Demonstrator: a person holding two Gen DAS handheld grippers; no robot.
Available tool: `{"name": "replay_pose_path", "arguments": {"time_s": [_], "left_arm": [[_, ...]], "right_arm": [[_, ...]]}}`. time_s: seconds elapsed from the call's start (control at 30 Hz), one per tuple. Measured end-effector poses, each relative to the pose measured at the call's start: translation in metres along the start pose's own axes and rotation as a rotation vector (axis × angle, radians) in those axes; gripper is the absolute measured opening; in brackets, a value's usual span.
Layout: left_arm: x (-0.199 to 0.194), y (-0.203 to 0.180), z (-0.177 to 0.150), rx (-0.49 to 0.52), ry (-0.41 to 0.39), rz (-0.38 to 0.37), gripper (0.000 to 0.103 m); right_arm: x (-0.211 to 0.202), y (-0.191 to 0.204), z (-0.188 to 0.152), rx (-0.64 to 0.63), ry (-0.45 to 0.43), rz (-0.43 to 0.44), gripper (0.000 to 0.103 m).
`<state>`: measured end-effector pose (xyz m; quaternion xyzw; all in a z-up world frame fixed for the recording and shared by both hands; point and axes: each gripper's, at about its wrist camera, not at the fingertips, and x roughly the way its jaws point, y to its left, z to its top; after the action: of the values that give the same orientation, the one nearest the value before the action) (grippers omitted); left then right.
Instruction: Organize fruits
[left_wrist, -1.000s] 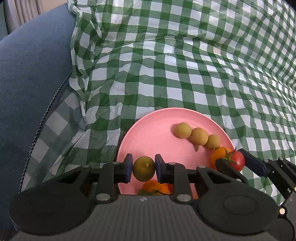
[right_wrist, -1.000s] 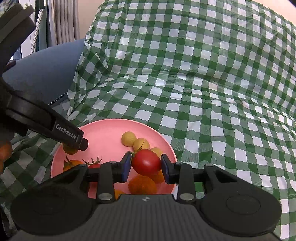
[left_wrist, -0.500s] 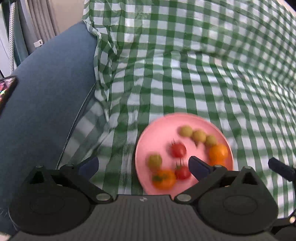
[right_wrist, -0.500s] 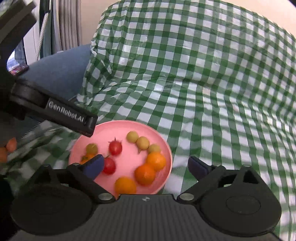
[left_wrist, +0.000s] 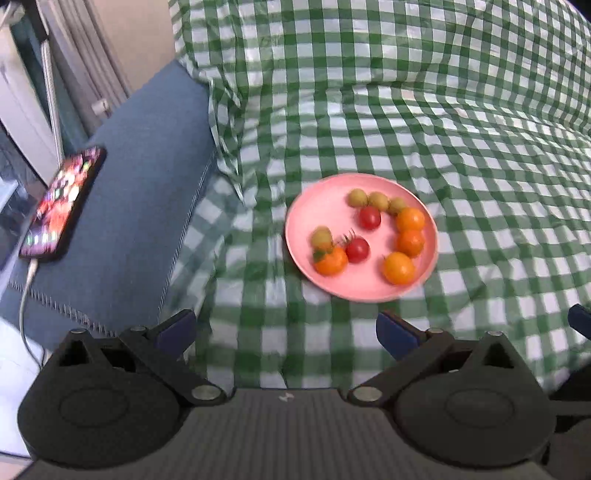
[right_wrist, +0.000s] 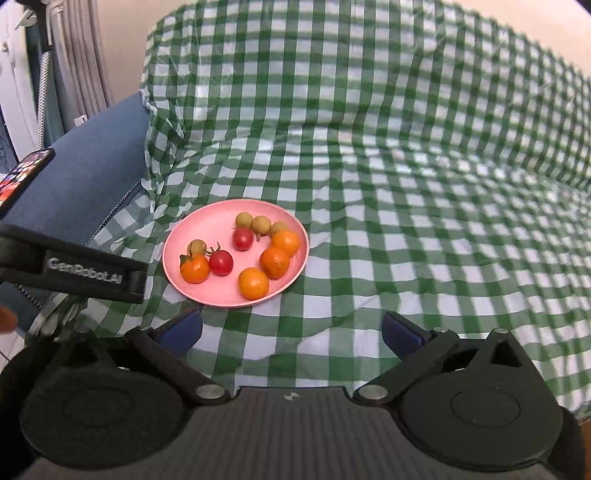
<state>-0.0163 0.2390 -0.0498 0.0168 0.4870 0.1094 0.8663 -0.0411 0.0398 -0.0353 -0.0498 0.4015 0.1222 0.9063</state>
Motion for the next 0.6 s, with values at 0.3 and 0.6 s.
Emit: {"name": "replay_pose_path", "arguments": {"time_s": [0.3, 0.6], "left_arm": [[-0.038, 0.023, -0.045, -0.065, -0.069, 0.031, 0.103], [-0.048, 0.024, -0.057, -0.063, -0.13, -0.002, 0.103]], "right_arm": [[-0.051, 0.01, -0.016, -0.028, -0.127, -0.076, 0.102], [-0.066, 0.015, -0.023, -0.085, -0.143, -0.087, 0.102]]}}
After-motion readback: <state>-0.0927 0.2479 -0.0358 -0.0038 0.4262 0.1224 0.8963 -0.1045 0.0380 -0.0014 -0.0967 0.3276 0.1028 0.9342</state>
